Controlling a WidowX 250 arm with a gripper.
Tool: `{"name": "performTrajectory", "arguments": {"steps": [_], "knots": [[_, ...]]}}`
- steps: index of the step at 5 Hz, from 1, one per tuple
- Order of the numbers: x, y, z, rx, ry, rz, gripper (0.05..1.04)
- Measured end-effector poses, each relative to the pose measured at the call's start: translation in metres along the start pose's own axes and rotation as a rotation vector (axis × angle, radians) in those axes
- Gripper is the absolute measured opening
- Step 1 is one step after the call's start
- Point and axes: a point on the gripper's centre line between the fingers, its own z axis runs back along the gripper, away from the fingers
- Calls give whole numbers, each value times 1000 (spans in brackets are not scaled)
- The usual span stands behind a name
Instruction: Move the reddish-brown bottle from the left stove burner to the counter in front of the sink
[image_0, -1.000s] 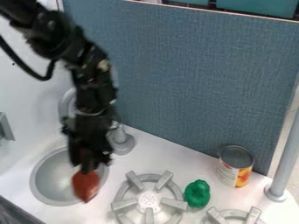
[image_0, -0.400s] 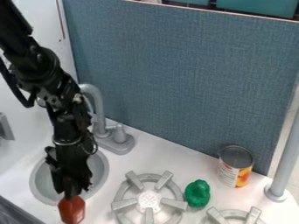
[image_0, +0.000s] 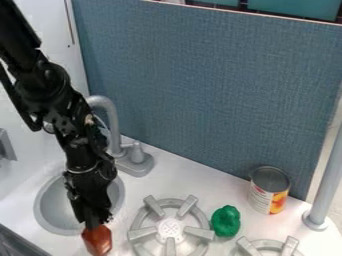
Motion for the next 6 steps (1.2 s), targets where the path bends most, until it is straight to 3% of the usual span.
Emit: {"name": "performTrajectory", "arguments": {"steps": [1, 3, 4, 5, 6], "knots": [[2, 4, -1, 12, 18, 25, 418], [10, -8, 8, 36, 43, 6, 978], [21, -13, 32, 73, -2, 5, 1005], [34, -41, 91, 139, -104, -23, 1001], [30, -72, 117, 110, -120, -91, 1001]]}}
